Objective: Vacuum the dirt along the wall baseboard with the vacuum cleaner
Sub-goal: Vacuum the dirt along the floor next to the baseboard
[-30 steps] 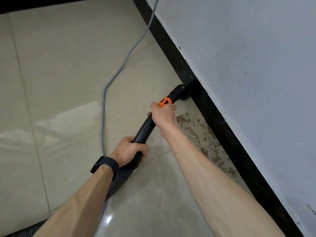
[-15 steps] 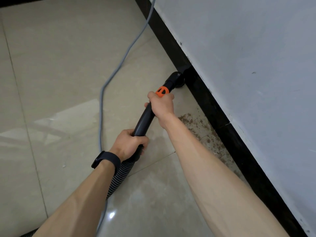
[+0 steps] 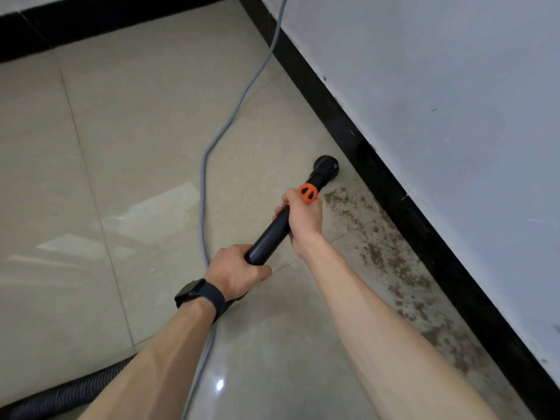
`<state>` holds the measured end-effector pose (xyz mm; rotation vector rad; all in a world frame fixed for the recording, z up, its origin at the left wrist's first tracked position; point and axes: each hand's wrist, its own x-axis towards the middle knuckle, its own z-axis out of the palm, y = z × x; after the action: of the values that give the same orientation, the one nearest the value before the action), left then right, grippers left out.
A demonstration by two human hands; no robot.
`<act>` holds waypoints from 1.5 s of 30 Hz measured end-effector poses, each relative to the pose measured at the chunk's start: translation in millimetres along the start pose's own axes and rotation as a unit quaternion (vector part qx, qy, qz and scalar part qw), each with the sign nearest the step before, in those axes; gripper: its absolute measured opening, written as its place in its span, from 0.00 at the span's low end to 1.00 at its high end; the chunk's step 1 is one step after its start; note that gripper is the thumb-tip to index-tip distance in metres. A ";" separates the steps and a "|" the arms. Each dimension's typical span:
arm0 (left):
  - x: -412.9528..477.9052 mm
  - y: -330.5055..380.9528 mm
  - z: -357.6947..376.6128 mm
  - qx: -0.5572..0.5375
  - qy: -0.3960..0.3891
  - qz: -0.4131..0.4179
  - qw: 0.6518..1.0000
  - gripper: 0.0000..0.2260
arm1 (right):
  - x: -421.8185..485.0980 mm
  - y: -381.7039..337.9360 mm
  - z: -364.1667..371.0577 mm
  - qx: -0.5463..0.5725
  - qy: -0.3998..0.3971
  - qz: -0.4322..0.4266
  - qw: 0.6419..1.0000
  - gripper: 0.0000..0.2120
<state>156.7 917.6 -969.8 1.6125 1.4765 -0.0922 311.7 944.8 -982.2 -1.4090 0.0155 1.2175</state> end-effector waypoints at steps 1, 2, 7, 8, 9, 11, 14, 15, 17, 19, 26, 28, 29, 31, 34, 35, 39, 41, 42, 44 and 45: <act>-4.7 -5.4 -2.4 0.006 -0.001 -0.004 1.000 0.12 | -6.5 4.3 1.5 0.001 -0.002 0.003 1.000 0.19; -8.9 -10.4 -5.0 0.012 -0.002 -0.007 1.000 0.11 | -12.3 8.8 3.3 0.003 -0.003 0.006 1.000 0.19; -28.5 -30.1 -19.7 0.049 -0.009 -0.029 0.998 0.09 | -35.2 28.1 11.1 0.008 -0.003 0.032 0.999 0.16; -32.6 -33.1 -22.5 0.049 -0.011 -0.035 0.998 0.10 | -39.3 31.3 12.4 0.005 -0.006 0.036 0.999 0.16; -36.2 -36.1 -25.5 0.048 -0.012 -0.040 0.998 0.11 | -43.9 34.1 13.8 0.000 -0.009 0.038 0.999 0.16; -42.2 -42.1 -31.7 0.050 -0.014 -0.047 0.998 0.13 | -53.8 39.8 17.5 -0.007 -0.014 0.040 0.999 0.16; -50.5 -52.2 -41.9 0.083 -0.013 -0.047 0.995 0.14 | -71.6 49.2 22.0 0.015 0.001 0.051 0.999 0.15; -53.7 -56.7 -44.5 0.107 -0.011 -0.040 0.993 0.13 | -78.3 52.0 21.6 0.037 0.007 0.063 0.997 0.15; -60.7 -65.9 -44.6 0.168 -0.006 -0.017 0.986 0.11 | -91.9 56.1 17.2 0.088 0.014 0.088 0.992 0.13; -68.5 -73.1 -38.1 0.207 -0.010 0.004 0.978 0.09 | -104.2 60.5 9.0 0.104 0.025 0.098 0.989 0.11; -89.7 -83.0 -23.9 0.286 -0.076 0.053 0.954 0.07 | -147.9 83.4 -23.7 0.126 0.126 0.077 0.981 0.07; -91.7 -86.5 -23.3 0.305 -0.094 0.059 0.946 0.07 | -158.6 95.4 -29.5 0.132 0.156 0.078 0.976 0.07; -91.8 -88.6 -22.4 0.306 -0.101 0.059 0.945 0.07 | -162.1 101.3 -31.3 0.134 0.170 0.083 0.973 0.09; -91.9 -92.9 -22.6 0.300 -0.105 0.054 0.947 0.06 | -165.7 110.3 -31.0 0.134 0.182 0.094 0.970 0.14; -95.5 -97.9 -24.1 0.269 -0.092 0.035 0.958 0.09 | -163.4 110.6 -23.3 0.106 0.162 0.098 0.976 0.17; -97.0 -98.8 -24.9 0.253 -0.082 0.027 0.964 0.10 | -160.4 107.0 -18.5 0.099 0.146 0.099 0.979 0.17; -97.2 -98.6 -31.8 0.190 -0.033 0.000 0.981 0.12 | -146.3 86.5 0.1 0.082 0.097 0.098 0.987 0.21; -94.6 -100.2 -36.9 0.195 -0.024 0.007 0.981 0.11 | -140.2 78.0 -1.3 0.118 0.091 0.109 0.983 0.17; -93.8 -102.0 -39.0 0.208 -0.027 0.014 0.978 0.10 | -138.2 75.4 -5.0 0.138 0.100 0.115 0.979 0.14; -93.3 -106.9 -41.0 0.241 -0.041 0.024 0.969 0.07 | -137.4 76.8 -14.6 0.161 0.133 0.118 0.971 0.09; -93.2 -109.6 -41.0 0.262 -0.054 0.027 0.963 0.07 | -140.3 81.6 -19.4 0.163 0.152 0.114 0.968 0.07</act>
<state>20.5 858.7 -951.3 2.0272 1.3903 -0.5727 209.0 820.4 -955.4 -1.3112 0.5800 1.1118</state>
